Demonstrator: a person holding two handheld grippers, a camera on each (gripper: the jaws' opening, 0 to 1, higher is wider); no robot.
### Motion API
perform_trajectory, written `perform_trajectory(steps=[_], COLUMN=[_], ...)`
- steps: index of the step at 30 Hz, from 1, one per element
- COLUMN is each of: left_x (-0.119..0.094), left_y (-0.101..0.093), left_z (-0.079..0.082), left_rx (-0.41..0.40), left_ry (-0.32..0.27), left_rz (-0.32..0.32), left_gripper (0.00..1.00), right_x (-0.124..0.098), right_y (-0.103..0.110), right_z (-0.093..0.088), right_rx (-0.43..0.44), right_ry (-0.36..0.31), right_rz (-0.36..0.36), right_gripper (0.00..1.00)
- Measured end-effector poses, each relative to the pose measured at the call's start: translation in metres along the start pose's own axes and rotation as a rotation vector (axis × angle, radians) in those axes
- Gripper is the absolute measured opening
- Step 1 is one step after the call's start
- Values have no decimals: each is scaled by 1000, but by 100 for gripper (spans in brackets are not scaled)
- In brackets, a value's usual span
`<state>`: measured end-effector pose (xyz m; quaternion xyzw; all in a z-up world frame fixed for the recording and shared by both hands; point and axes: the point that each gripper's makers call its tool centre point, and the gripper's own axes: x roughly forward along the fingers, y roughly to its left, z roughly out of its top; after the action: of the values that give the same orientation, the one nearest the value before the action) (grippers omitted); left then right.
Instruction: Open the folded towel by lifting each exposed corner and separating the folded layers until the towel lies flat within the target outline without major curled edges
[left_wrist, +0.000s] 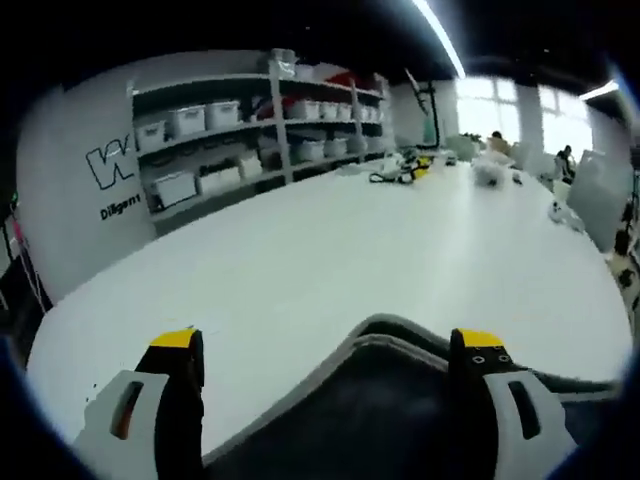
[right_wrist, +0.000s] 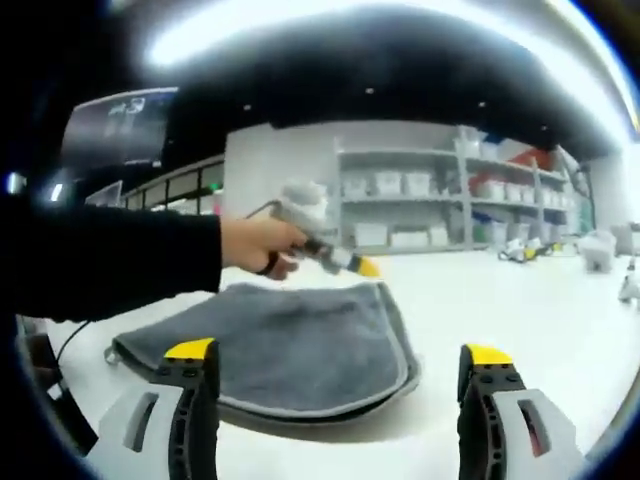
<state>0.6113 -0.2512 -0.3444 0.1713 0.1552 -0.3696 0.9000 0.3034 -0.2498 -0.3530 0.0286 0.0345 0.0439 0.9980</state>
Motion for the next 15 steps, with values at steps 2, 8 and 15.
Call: perform_trajectory(steps=[2, 8, 15], left_x=[-2, -12, -12], left_y=[0, 1, -9], left_z=[1, 16, 22], left_rx=[24, 128, 209], left_ry=[-4, -45, -33], left_rz=[-4, -61, -227], left_gripper=[100, 100, 95], right_x=[0, 0, 1], right_y=[0, -6, -6], right_z=[1, 7, 9], right_rx=[-1, 3, -20], right_ry=[-3, -15, -10], right_rz=[-1, -18, -10], right_gripper=[100, 99, 87])
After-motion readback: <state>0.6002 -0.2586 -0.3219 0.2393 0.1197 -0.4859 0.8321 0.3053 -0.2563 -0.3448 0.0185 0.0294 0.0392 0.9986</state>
